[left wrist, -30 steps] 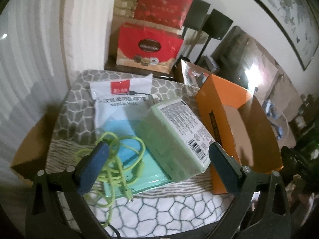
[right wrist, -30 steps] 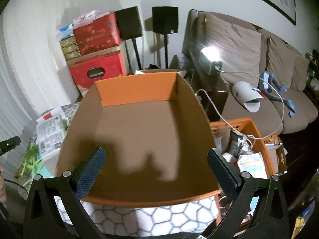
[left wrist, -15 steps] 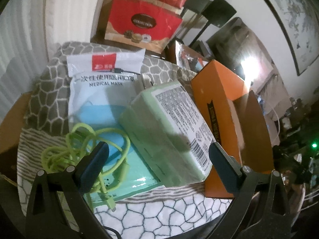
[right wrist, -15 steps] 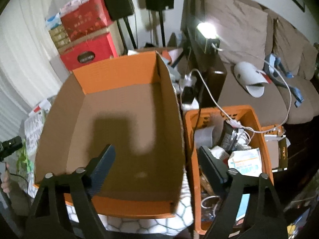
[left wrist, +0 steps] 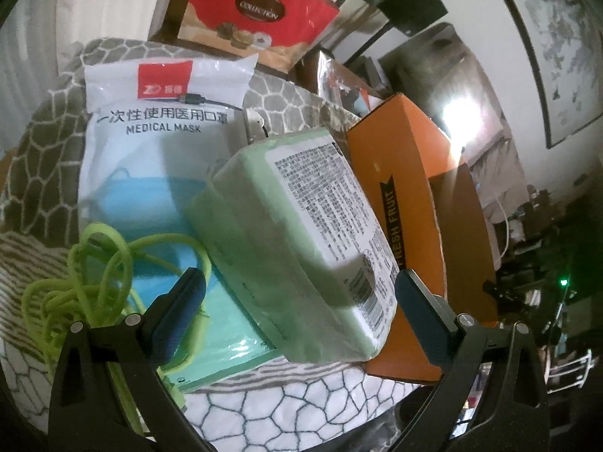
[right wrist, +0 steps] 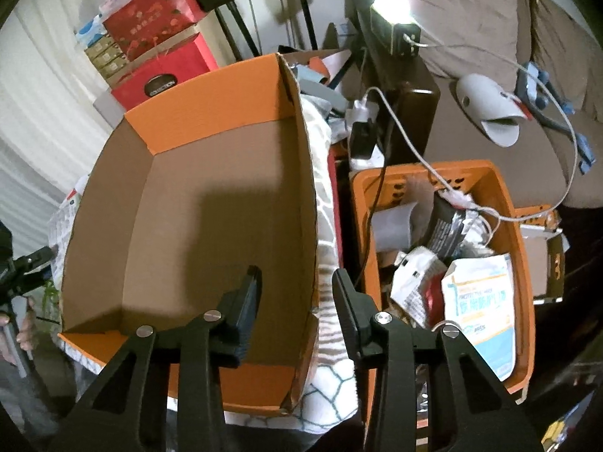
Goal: Organize objects
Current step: 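Grasp the green wrapped package with the left gripper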
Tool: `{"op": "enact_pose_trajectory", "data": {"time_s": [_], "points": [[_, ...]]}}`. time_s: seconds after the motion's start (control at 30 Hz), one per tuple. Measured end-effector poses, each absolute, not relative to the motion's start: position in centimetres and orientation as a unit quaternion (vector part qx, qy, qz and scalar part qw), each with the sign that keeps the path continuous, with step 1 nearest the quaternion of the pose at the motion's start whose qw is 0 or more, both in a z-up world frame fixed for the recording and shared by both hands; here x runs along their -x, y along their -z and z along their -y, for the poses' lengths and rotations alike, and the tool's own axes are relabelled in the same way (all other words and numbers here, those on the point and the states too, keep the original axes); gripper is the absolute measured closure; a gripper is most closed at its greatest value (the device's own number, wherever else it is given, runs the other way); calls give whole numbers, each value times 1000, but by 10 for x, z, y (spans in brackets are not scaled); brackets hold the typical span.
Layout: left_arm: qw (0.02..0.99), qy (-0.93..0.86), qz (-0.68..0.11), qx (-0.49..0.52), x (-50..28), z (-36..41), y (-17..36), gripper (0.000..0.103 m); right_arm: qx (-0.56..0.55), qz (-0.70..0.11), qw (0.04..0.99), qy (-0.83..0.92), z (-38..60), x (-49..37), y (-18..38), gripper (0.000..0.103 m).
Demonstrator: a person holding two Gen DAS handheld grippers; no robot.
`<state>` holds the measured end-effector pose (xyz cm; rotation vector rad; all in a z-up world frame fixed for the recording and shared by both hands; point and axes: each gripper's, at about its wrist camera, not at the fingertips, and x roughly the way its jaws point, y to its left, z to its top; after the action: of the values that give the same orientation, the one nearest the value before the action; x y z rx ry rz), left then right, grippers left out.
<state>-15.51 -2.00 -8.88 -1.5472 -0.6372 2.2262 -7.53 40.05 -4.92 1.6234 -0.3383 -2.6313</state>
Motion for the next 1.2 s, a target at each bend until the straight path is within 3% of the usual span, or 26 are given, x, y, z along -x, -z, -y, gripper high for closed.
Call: {"op": "enact_pose_trajectory", "data": {"time_s": [0.17, 0.37, 0.73, 1.07, 1.2], "points": [[172, -782, 215, 559, 165, 9, 94, 2, -522, 109, 21, 845, -400, 76, 51, 75], [170, -772, 223, 571, 176, 3, 104, 1, -520, 95, 17, 848, -397, 75, 50, 78], [197, -759, 262, 562, 186, 2, 103, 4, -520, 79, 16, 850, -393, 75, 51, 79], [278, -729, 367, 507, 199, 29, 97, 4, -521, 67, 11, 851, -389, 77, 51, 79], [269, -736, 331, 526, 205, 17, 101, 4, -520, 68, 10, 851, -389, 77, 51, 79]]}}
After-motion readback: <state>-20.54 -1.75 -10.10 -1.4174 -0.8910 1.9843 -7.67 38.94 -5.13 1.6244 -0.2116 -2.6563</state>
